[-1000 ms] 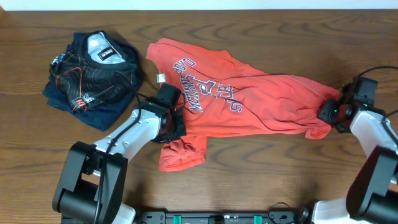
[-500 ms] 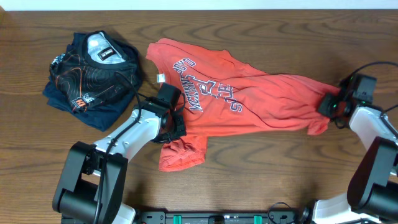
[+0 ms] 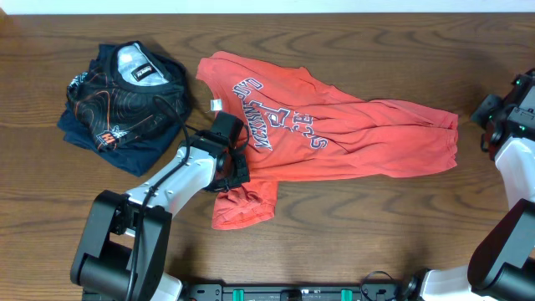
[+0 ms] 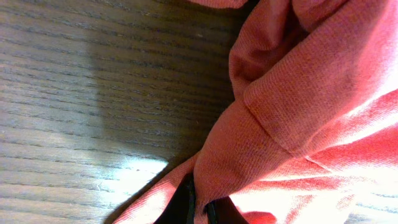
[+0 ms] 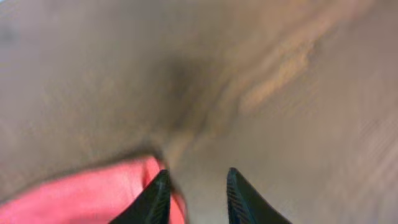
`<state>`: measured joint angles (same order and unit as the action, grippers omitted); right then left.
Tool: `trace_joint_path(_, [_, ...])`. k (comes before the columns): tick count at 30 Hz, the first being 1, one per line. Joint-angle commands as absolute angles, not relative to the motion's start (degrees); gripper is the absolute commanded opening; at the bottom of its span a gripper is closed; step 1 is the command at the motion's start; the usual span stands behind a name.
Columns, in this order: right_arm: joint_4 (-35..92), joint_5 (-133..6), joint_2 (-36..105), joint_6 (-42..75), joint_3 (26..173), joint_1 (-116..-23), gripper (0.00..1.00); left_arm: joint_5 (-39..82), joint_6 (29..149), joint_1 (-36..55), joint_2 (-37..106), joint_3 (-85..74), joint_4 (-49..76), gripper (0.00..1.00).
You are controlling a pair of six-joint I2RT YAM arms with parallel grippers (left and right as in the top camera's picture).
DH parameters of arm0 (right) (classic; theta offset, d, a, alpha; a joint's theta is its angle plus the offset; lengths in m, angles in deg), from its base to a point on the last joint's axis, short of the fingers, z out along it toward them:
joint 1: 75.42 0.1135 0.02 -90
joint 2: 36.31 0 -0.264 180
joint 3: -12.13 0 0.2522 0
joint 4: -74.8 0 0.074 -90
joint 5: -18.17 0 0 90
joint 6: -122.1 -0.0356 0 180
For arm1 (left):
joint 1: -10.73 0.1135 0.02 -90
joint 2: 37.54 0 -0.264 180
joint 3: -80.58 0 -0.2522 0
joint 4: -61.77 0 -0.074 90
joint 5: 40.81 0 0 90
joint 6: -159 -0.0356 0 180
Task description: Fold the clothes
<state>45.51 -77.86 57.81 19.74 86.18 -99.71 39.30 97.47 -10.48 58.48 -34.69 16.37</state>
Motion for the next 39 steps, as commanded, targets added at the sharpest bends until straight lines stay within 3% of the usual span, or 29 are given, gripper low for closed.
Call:
trace_joint_path(1, [38.6, -75.9, 58.3, 19.8, 86.3, -99.8, 0.29, 41.1, 97.5, -10.2, 58.8, -35.2, 16.2, 0.06])
trace_joint_path(5, [28.7, -73.9, 58.4, 18.0, 84.7, -99.8, 0.32, 41.1, 97.5, -10.2, 58.8, -35.2, 16.2, 0.06])
trace_joint_path(11, [30.1, -72.5, 58.5, 18.7, 79.9, -99.8, 0.31, 41.1, 97.5, -10.2, 58.8, -35.2, 16.2, 0.06])
trace_joint_path(16, [35.1, -67.3, 58.5, 23.2, 75.8, -99.7, 0.37, 41.1, 97.5, -10.2, 58.8, -35.2, 16.2, 0.06])
trace_joint_path(20, [42.2, -67.3, 58.5, 23.2, 71.6, -99.7, 0.52, 41.1, 97.5, -10.2, 58.8, -35.2, 16.2, 0.06])
trace_joint_path(26, [52.5, -66.1, 58.5, 23.2, 66.2, -99.7, 0.56, 41.1, 97.5, -10.2, 58.8, -35.2, 16.3, 0.06])
trace_joint_path(28, [54.1, -64.4, 58.5, 23.2, 65.2, -99.6, 0.51, 41.1, 97.5, -10.2, 58.8, -35.2, 16.4, 0.06])
trace_joint_path(30, [54.4, -62.3, 58.5, 23.2, 64.5, -99.5, 0.31, 41.1, 97.5, -10.2, 58.8, -35.2, 16.4, 0.06])
trace_joint_path(32, [52.9, -60.4, 58.5, 23.2, 64.5, -99.3, 0.01, 41.1, 97.5, -10.2, 58.8, -35.2, 16.4, 0.06])
trace_joint_path(39, [34.1, -48.5, 54.1, 21.8, 68.8, -99.4, 0.01, 41.1, 97.5, -10.2, 58.8, -35.2, 16.4, 0.06])
